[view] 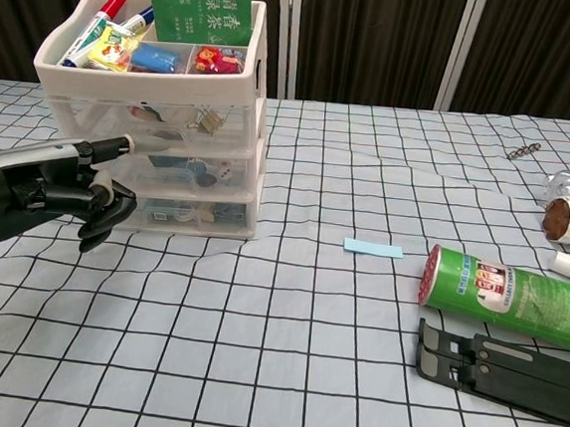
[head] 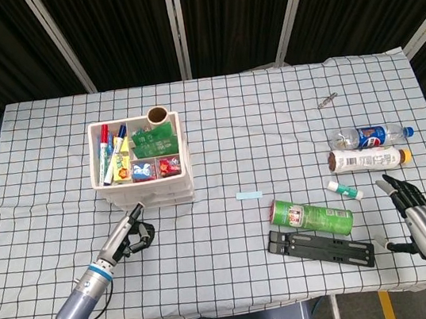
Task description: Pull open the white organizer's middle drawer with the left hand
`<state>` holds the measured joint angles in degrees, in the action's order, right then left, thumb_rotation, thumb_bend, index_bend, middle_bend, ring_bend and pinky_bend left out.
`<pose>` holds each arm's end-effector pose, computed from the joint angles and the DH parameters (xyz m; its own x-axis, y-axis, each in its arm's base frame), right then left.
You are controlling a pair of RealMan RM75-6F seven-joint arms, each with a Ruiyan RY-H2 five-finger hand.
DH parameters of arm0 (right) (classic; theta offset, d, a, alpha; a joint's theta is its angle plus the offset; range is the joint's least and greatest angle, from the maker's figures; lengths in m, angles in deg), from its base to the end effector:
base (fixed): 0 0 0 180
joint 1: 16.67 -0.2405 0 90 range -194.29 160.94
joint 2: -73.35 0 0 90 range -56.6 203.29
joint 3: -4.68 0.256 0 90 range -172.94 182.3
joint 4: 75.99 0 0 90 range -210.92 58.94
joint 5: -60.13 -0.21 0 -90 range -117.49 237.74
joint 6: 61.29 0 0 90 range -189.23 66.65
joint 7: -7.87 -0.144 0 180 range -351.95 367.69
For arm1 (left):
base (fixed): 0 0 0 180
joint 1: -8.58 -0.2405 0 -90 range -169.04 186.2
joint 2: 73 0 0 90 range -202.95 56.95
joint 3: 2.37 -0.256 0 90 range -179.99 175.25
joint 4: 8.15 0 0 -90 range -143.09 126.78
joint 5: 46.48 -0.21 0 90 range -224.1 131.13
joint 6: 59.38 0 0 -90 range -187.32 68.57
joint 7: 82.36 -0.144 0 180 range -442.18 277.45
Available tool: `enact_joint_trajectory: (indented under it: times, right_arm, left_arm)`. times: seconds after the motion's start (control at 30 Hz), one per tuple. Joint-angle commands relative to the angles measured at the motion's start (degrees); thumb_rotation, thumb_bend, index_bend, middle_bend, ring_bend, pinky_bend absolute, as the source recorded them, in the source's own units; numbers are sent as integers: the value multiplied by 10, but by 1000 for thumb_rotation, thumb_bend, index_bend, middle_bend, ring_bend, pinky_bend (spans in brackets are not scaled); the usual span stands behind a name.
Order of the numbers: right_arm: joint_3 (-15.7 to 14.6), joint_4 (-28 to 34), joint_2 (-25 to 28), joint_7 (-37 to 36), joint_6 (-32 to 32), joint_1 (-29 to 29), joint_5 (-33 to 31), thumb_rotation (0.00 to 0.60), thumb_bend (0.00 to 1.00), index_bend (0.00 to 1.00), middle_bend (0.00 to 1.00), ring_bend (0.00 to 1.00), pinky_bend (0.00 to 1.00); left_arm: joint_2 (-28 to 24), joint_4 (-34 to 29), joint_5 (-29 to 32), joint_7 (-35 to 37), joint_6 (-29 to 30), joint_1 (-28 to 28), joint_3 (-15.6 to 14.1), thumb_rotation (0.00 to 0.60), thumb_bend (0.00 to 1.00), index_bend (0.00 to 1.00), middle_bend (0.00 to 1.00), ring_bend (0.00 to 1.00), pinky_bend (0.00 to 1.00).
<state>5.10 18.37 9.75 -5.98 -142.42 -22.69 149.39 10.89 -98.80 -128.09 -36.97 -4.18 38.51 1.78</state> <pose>-0.3008 -0.1765 0.1407 0.1507 -0.1246 0.9807 -0.9879 -0.0567 0.1446 -0.1900 0.2684 -0.0123 -0.4836 0.5677 0.6662 0.8293 0.0536 0.5562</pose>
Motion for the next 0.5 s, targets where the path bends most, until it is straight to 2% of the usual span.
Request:
enact_joint_trajectory:
  times: [0.03, 0.5]
  right_arm:
    - [0, 0, -1, 1, 1, 0, 0, 600, 111, 12, 0, 0, 0]
    - [-1, -1, -2, 4, 3, -1, 0, 600, 111, 12, 0, 0, 0]
  left_arm:
    - [4, 10, -5, 11, -3, 4, 2, 600, 1000, 0, 780, 762, 708]
    - [15, 20, 1, 14, -22, 21, 11, 600, 1000, 0, 780, 762, 708]
